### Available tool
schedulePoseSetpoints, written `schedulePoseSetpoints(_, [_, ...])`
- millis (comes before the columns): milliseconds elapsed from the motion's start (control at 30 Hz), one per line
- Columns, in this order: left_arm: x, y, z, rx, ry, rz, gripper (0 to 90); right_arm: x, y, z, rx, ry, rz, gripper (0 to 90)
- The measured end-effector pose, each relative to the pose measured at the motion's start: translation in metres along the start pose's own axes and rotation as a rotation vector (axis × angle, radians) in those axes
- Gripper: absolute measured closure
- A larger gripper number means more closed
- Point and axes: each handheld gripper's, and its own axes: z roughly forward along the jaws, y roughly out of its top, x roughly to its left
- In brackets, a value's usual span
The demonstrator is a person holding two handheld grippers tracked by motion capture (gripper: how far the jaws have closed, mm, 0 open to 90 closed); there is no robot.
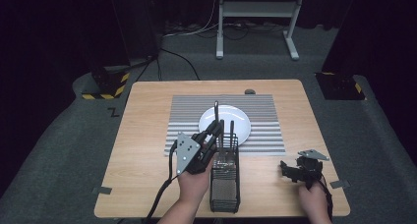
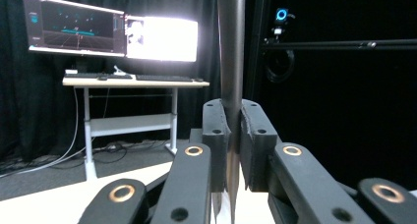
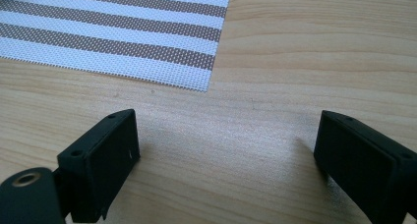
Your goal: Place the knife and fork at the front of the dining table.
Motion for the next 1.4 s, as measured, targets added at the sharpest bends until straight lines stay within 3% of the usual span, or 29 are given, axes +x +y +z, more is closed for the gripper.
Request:
schedulePoseSetpoints(300, [0.000,0.030,-0.011,-0.058,-0.048,0.004,82.2,0.000,0.000,0.000,-0.001,0.000,-0.002,9.4])
schedulePoseSetpoints(633, [0.016,0.037,-0.023,-0.056,0.003,0.016,82.3,0.000,0.000,0.000,-0.001,0.000,-0.002,9.4])
schedulePoseSetpoints(1100, [0.049,0.027,-0.034,-0.012,0.092,0.015,82.3,0.000,0.000,0.000,-0.001,0.000,-0.003,9.4])
schedulePoseSetpoints(1400, [0.065,0.007,-0.032,0.035,0.141,0.007,82.4,0.000,0.000,0.000,-0.001,0.001,-0.002,9.4])
